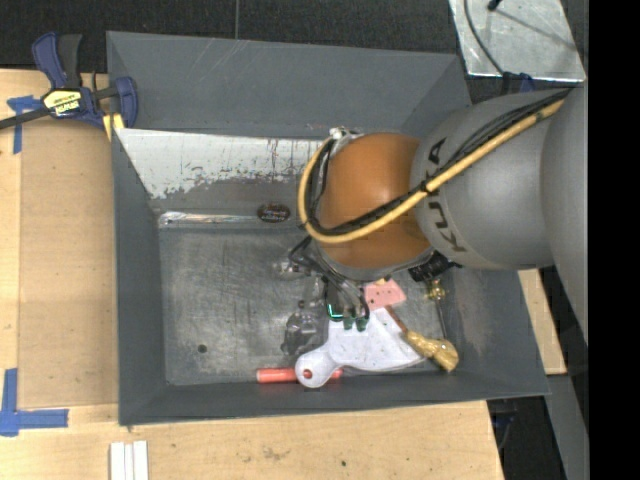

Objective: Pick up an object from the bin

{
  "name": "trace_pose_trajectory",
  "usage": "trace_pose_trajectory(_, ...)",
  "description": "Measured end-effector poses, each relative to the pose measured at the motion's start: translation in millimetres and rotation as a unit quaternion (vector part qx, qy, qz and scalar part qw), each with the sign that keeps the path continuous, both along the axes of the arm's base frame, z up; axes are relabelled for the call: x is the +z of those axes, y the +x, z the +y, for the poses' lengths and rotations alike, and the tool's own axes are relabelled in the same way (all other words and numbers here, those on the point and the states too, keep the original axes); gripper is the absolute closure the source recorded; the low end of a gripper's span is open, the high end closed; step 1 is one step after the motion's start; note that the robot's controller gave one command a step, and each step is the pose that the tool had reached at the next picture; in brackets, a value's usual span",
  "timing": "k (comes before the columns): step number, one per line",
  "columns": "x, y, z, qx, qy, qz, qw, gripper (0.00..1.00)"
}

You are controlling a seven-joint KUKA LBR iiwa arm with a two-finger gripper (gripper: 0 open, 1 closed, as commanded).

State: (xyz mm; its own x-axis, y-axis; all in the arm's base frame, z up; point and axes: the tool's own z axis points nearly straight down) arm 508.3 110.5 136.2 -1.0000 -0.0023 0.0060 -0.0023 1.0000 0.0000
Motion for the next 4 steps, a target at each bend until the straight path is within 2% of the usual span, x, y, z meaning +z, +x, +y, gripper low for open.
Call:
trace_pose_trajectory(1,4,2.1,0,-0.001,0.001,-0.0039,1.0,0.0)
trace_pose_trajectory(2,-1,0.5,-26,0.038,0.001,-0.004,0.9993,0.0)
trace_pose_trajectory(3,-2,5.3,-60,0.185,0.0,-0.0049,0.9826,0.0)
trace_pose_trajectory(4,-3,-2.9,-75,0.338,0.001,-0.0031,0.941,0.0)
